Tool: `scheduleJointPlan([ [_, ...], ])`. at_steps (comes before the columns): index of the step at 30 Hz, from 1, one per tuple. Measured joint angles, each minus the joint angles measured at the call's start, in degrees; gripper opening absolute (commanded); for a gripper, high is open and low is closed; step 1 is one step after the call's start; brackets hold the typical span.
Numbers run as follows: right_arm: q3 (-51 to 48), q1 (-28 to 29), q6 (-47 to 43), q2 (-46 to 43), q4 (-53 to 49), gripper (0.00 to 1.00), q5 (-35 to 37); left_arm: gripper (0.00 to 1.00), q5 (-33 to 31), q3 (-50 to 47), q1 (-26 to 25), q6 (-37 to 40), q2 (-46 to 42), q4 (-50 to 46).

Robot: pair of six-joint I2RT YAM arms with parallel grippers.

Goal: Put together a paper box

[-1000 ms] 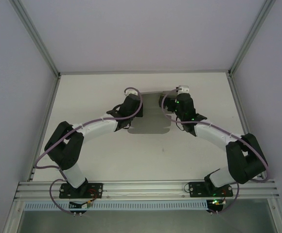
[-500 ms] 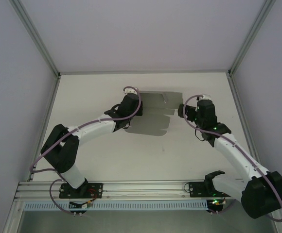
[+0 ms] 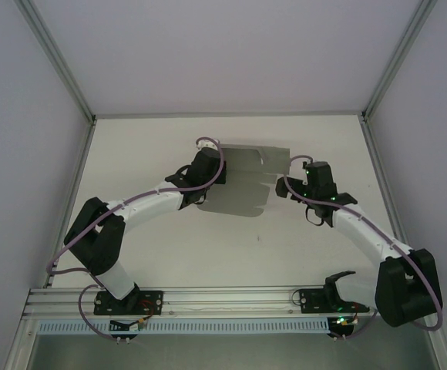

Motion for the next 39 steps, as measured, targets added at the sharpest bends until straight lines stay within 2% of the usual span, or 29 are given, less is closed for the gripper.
scheduleJointPlan([
  [16,3.8,-0.1,-1.8,3.0,3.6,1.0,-7.5,0.0,2.0,0.0,0.4,1.3,0.0,0.0],
  [24,4.4,1.6,-1.6,7.0,9.4,1.0,-11.7,0.0,4.2,0.0,0.4,0.4,0.0,0.3],
  [31,5.2,5.4,0.4,11.7,14.7,1.0,-4.6,0.0,3.5,0.0,1.3,-1.3,0.6,-0.4],
  [39,6.8,14.0,3.1,16.1,17.3,1.0,16.4,0.0,2.1,0.0,1.3,-2.7,0.7,-0.4],
])
